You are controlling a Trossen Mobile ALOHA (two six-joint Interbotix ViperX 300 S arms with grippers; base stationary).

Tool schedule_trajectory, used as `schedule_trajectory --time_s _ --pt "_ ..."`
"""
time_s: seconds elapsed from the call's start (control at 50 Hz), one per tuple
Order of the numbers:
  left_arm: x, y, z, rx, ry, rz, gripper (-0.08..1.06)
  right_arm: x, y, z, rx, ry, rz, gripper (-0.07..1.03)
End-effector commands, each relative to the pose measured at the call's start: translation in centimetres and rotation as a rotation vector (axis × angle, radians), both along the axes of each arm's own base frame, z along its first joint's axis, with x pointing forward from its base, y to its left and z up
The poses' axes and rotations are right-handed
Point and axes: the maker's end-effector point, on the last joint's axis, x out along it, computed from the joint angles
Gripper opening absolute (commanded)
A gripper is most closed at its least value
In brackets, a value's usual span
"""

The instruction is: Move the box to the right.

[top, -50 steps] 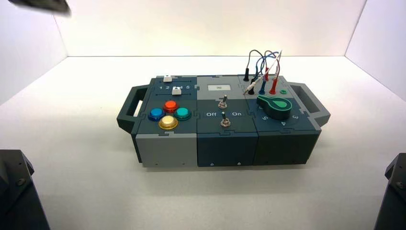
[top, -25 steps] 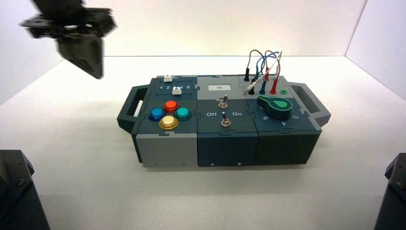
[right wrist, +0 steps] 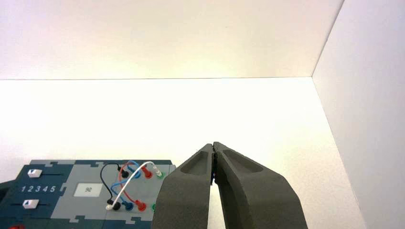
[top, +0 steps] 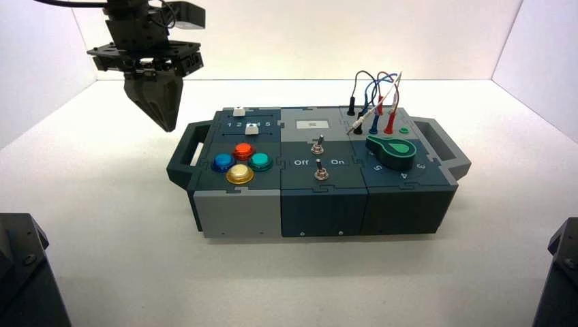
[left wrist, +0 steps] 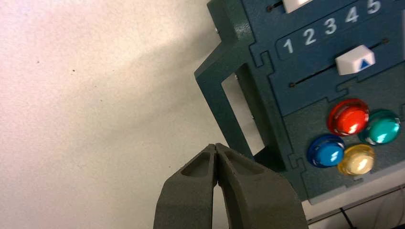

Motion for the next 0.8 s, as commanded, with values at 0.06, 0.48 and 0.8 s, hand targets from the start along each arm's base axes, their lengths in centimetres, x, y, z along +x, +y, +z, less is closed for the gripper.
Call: schedule_trajectory --time_s 0.06,0.48,0.8 --pt "0.7 -0.2 -0.4 0.009 0.009 -0.015 -0.03 0.2 0.0 1.1 0.01 -0.024 -0.004 -0.02" --pt "0.8 -0.2 -1.4 0.02 0.034 -0.065 -0.03 0.2 0.1 1.0 0.026 -0.018 -0.009 -0.02" --pt "1.5 -1.9 -0.2 -0.005 -0.012 -0.125 -0.03 0.0 0.1 1.1 0.04 -0.023 -0.01 -0.02"
